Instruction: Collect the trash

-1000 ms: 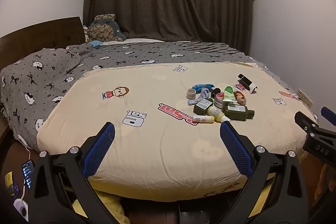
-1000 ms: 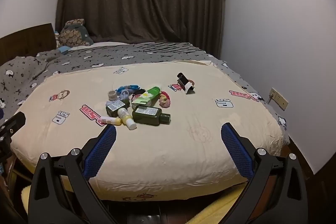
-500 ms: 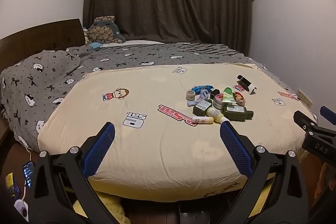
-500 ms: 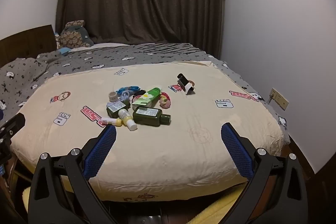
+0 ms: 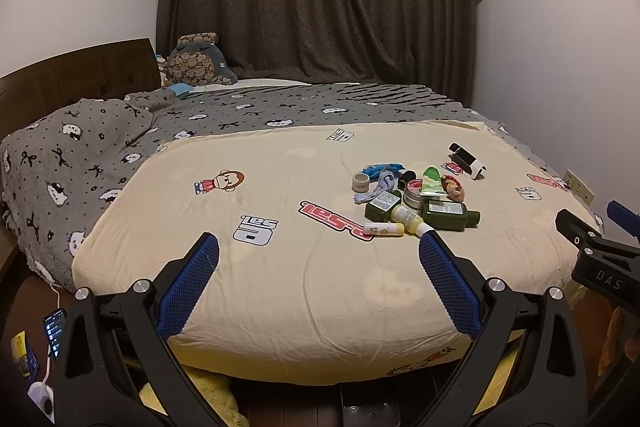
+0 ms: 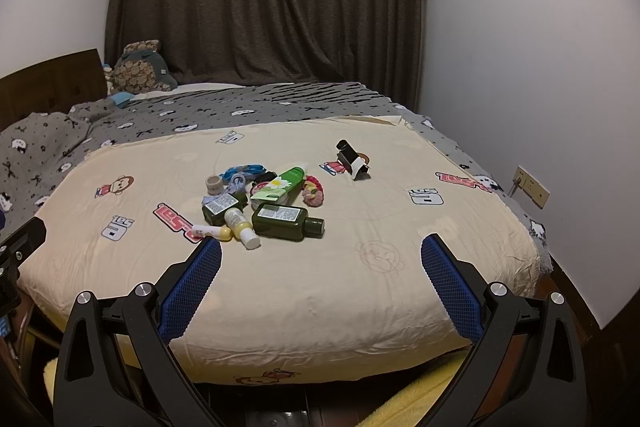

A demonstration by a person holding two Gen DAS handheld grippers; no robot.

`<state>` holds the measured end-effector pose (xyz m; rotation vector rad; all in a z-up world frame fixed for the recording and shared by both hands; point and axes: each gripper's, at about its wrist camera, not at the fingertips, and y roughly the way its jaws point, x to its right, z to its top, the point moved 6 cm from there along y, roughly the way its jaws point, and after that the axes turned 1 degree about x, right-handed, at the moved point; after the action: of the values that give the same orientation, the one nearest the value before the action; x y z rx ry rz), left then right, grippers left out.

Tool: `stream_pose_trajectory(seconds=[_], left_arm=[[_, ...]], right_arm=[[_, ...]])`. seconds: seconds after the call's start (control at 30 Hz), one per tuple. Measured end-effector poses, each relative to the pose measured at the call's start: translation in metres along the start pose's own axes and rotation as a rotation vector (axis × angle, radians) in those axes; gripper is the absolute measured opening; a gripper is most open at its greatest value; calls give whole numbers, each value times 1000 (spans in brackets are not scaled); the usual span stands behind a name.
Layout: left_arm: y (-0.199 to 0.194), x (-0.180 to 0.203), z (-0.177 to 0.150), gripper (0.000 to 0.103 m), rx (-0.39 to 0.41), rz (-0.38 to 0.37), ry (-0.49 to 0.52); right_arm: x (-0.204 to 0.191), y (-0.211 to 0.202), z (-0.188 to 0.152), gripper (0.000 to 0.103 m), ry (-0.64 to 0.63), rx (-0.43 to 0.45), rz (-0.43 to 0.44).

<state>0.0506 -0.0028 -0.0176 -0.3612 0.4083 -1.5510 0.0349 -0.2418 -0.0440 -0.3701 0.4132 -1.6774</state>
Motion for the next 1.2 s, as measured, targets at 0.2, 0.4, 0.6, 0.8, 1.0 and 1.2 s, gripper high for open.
stream_pose_trajectory(seconds=[0.2, 0.4, 0.6, 0.8, 1.0, 1.2], left_arm=[[-1, 2, 0, 95, 3, 1, 3], [-1, 2, 1, 95, 3, 2, 1], [-2, 2, 1, 95, 4, 0, 2], [-2, 1, 0, 95, 6, 0, -1], [0, 1, 1, 95, 2, -2, -7], [12, -3, -4, 95, -5, 0, -8]], right_arm=[[0, 0, 0, 100, 0, 2, 3], [0, 0, 0, 100, 0, 4, 4], [-1, -1, 0, 100, -1, 7, 4], [0, -4, 2, 100, 3, 14, 5], [1, -3, 1, 100, 10, 13, 12], [6, 11, -3, 100, 22, -1, 27]])
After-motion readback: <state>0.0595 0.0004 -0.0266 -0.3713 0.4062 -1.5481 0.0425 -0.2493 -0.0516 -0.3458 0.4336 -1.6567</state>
